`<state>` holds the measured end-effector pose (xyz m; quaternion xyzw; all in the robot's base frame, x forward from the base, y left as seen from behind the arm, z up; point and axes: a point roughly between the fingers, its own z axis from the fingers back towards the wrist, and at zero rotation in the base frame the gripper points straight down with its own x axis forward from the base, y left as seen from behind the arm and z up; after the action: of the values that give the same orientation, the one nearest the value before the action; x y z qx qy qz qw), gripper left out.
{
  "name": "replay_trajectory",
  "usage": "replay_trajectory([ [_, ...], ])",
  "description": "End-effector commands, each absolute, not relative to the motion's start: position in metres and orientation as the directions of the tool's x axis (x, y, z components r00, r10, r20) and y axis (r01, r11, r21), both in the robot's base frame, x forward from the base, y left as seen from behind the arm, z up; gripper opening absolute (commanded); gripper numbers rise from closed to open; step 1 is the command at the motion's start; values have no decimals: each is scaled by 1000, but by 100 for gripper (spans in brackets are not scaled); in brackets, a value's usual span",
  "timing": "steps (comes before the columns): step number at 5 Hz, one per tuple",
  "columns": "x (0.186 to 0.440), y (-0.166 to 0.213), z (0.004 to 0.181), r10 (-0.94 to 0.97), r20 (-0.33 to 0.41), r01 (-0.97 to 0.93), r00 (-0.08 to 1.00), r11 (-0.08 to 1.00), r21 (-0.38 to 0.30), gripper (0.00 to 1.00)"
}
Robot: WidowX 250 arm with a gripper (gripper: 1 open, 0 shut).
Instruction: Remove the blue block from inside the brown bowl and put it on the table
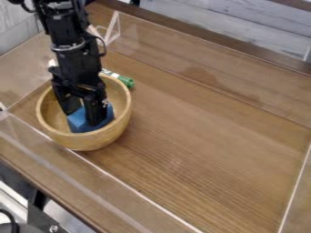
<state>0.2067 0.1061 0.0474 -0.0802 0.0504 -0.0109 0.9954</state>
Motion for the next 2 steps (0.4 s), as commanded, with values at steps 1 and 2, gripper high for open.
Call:
replay_trajectory([
  [1,211,110,51,-34,-67,23,997,988,-153,100],
  [2,212,110,49,-39,-61,29,997,987,-158,0],
])
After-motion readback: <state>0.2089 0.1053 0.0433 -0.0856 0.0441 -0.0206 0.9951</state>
